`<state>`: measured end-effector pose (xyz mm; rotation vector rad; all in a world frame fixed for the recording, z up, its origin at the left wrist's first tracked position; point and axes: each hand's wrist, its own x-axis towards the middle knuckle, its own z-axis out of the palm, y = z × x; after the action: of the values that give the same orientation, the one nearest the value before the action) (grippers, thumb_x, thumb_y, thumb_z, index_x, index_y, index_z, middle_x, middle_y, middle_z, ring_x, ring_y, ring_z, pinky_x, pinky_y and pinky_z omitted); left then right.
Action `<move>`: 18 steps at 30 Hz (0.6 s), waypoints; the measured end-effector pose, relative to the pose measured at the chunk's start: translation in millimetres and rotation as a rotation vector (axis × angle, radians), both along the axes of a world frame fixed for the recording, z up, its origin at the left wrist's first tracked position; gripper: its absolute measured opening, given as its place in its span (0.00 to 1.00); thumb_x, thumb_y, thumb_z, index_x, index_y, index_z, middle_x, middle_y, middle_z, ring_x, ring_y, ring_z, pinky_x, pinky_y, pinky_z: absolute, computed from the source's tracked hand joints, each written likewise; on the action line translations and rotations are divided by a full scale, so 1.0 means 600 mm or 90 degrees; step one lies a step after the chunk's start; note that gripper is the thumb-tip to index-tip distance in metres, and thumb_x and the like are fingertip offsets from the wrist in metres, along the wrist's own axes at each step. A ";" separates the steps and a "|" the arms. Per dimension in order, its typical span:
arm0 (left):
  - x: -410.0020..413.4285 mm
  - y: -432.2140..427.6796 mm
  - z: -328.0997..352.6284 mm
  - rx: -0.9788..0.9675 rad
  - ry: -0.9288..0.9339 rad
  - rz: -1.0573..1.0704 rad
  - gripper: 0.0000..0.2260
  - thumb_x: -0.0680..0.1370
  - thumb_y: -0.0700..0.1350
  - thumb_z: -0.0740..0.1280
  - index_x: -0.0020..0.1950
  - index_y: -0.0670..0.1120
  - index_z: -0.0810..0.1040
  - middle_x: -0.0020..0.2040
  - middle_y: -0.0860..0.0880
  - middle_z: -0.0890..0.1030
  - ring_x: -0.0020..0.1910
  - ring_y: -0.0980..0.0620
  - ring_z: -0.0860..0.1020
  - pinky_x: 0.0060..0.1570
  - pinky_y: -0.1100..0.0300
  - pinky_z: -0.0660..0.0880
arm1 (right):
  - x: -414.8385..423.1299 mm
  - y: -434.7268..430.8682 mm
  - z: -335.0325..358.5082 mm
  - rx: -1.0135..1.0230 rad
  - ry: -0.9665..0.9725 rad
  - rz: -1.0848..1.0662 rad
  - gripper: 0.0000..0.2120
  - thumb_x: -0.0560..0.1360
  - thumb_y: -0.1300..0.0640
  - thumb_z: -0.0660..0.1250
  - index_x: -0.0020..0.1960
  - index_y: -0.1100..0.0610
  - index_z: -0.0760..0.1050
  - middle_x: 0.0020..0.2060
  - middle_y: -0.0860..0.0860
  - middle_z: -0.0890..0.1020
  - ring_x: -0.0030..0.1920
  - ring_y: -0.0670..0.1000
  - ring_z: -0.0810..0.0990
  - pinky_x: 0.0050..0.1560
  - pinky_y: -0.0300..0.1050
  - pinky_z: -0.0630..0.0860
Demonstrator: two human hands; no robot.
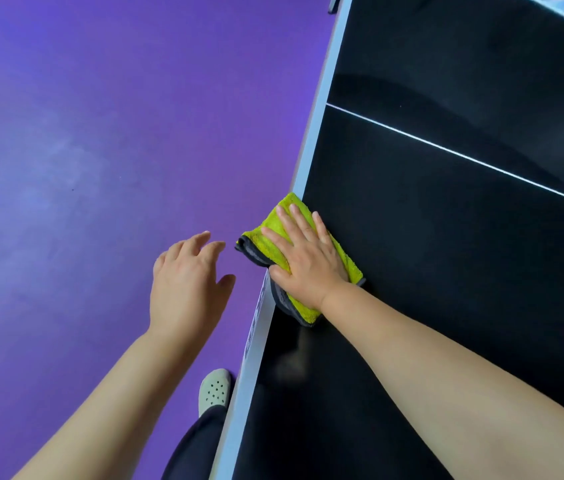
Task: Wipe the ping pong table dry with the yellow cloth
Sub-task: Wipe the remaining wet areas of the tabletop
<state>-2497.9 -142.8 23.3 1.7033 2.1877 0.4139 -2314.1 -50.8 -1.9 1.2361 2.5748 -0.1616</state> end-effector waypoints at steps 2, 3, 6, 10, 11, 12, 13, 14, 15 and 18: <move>0.001 -0.054 -0.001 -0.012 0.012 -0.003 0.23 0.65 0.42 0.77 0.59 0.42 0.79 0.61 0.40 0.78 0.59 0.36 0.75 0.57 0.42 0.70 | 0.003 -0.052 0.000 -0.001 -0.010 0.017 0.32 0.76 0.40 0.49 0.80 0.45 0.52 0.80 0.51 0.42 0.79 0.52 0.35 0.76 0.56 0.33; 0.002 -0.082 -0.001 -0.021 0.017 -0.001 0.23 0.65 0.42 0.78 0.59 0.42 0.80 0.61 0.40 0.78 0.58 0.36 0.75 0.57 0.42 0.70 | 0.005 -0.079 0.001 -0.001 -0.012 0.025 0.33 0.75 0.40 0.46 0.80 0.45 0.52 0.80 0.51 0.42 0.79 0.52 0.35 0.76 0.56 0.33; 0.008 -0.173 -0.006 -0.045 0.037 0.013 0.23 0.65 0.42 0.78 0.58 0.42 0.80 0.61 0.40 0.78 0.57 0.36 0.76 0.56 0.42 0.70 | 0.010 -0.164 -0.001 -0.006 -0.005 0.050 0.35 0.73 0.39 0.42 0.80 0.45 0.51 0.80 0.52 0.42 0.79 0.53 0.36 0.75 0.56 0.32; 0.022 -0.295 -0.005 -0.089 0.046 0.052 0.23 0.67 0.43 0.77 0.60 0.42 0.79 0.63 0.40 0.76 0.61 0.36 0.74 0.59 0.43 0.68 | 0.020 -0.292 -0.007 -0.017 0.032 0.079 0.35 0.73 0.40 0.44 0.80 0.47 0.52 0.80 0.54 0.46 0.79 0.55 0.40 0.76 0.58 0.35; 0.028 -0.324 -0.003 -0.099 0.048 0.059 0.23 0.67 0.43 0.76 0.61 0.42 0.79 0.64 0.40 0.76 0.61 0.36 0.73 0.60 0.43 0.67 | 0.022 -0.325 -0.009 -0.020 0.035 0.086 0.35 0.73 0.40 0.45 0.80 0.48 0.53 0.80 0.54 0.47 0.79 0.55 0.41 0.76 0.59 0.35; 0.034 -0.354 0.000 -0.109 0.050 0.064 0.23 0.68 0.43 0.76 0.61 0.42 0.78 0.64 0.40 0.76 0.62 0.36 0.73 0.61 0.43 0.67 | 0.024 -0.359 -0.011 -0.024 0.036 0.092 0.35 0.73 0.41 0.45 0.80 0.49 0.53 0.80 0.55 0.48 0.79 0.56 0.42 0.76 0.59 0.36; 0.040 -0.382 0.001 -0.115 0.052 0.068 0.23 0.68 0.43 0.76 0.62 0.42 0.78 0.64 0.41 0.76 0.62 0.37 0.73 0.61 0.43 0.67 | 0.025 -0.393 -0.014 -0.028 0.038 0.099 0.36 0.73 0.41 0.46 0.80 0.49 0.54 0.80 0.55 0.49 0.79 0.56 0.43 0.76 0.60 0.37; 0.047 -0.409 0.003 -0.119 0.054 0.073 0.23 0.68 0.44 0.76 0.62 0.42 0.78 0.64 0.41 0.76 0.62 0.37 0.73 0.61 0.43 0.67 | 0.025 -0.426 -0.015 -0.033 0.041 0.103 0.36 0.73 0.41 0.47 0.79 0.50 0.55 0.80 0.56 0.51 0.79 0.57 0.45 0.76 0.60 0.38; 0.054 -0.435 0.004 -0.119 0.055 0.079 0.23 0.68 0.43 0.76 0.61 0.42 0.79 0.64 0.41 0.76 0.62 0.36 0.73 0.60 0.43 0.67 | 0.026 -0.459 -0.016 -0.039 0.043 0.106 0.36 0.72 0.41 0.47 0.79 0.50 0.56 0.79 0.56 0.52 0.79 0.57 0.46 0.76 0.60 0.39; 0.078 -0.500 0.013 -0.110 0.052 0.100 0.22 0.68 0.42 0.76 0.60 0.42 0.79 0.63 0.41 0.77 0.61 0.36 0.74 0.60 0.43 0.68 | 0.032 -0.547 -0.017 -0.052 0.044 0.107 0.37 0.71 0.41 0.47 0.79 0.49 0.56 0.79 0.56 0.53 0.79 0.57 0.47 0.76 0.60 0.39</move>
<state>-2451.2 -442.9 31.4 1.4881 2.3498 0.1898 -2295.0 -378.8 -12.3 0.9981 2.6868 -0.2762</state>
